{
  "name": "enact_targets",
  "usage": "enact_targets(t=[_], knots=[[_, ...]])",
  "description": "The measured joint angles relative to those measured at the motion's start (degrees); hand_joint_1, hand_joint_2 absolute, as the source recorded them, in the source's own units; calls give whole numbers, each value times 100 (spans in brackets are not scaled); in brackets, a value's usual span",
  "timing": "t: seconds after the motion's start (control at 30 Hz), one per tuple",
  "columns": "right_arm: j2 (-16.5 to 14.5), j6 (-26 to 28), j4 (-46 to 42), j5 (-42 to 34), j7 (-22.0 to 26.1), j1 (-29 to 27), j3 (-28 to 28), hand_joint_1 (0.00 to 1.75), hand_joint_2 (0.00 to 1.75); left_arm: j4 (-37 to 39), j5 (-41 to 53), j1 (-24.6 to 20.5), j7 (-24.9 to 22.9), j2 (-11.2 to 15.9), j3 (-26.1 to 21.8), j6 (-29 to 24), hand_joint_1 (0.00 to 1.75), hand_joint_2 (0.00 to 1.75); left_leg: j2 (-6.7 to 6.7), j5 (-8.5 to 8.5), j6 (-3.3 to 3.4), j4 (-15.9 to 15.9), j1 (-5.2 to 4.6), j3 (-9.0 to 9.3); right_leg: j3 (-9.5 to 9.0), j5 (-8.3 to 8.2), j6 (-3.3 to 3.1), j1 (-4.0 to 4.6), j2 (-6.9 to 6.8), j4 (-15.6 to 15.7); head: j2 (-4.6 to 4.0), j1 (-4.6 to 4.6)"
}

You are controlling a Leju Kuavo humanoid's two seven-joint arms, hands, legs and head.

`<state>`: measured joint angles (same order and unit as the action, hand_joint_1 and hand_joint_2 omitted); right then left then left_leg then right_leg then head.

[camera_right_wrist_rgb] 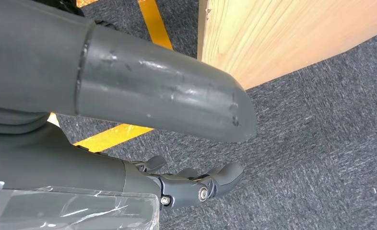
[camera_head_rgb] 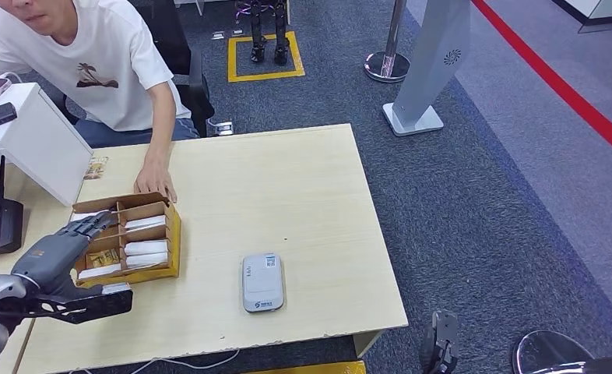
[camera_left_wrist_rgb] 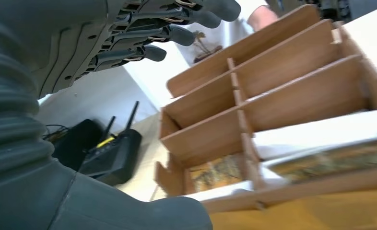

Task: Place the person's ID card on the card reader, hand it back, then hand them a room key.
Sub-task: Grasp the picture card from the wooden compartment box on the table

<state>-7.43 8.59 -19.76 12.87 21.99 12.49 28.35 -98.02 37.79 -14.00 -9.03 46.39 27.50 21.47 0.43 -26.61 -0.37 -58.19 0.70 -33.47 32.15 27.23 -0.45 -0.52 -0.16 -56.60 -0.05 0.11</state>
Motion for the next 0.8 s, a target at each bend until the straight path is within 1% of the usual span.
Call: enact_targets(t=[0.2, 0.37, 0.57, 0.8], knots=[[0, 2, 0, 24, -3, 17, -1, 0, 0, 260, 23, -291, 92, -424, 241, 5, 0, 175, 0, 0, 0, 0, 0, 0, -1, 0, 0, 0, -1, 0, 1, 0], [0, 8, 0, 34, -2, 14, -2, 0, 0, 417, -32, -343, 96, -635, 346, -78, 0, 175, 3, 0, 0, 0, 0, 0, 1, 0, 0, 0, 2, -1, 1, 0], [0, 9, 0, 38, -3, 13, -2, 0, 0, 517, -67, -318, 94, -757, 421, -205, 0, 175, 3, 0, 0, 1, 1, 0, 1, 0, 0, 0, 2, -1, 1, 0], [0, 15, 0, 38, -20, 12, -2, 0, 0, 534, -147, -299, 78, -729, 428, -135, 0, 175, 3, 0, 0, 1, 1, 0, 0, 0, 0, 0, 2, -1, 0, 0]])
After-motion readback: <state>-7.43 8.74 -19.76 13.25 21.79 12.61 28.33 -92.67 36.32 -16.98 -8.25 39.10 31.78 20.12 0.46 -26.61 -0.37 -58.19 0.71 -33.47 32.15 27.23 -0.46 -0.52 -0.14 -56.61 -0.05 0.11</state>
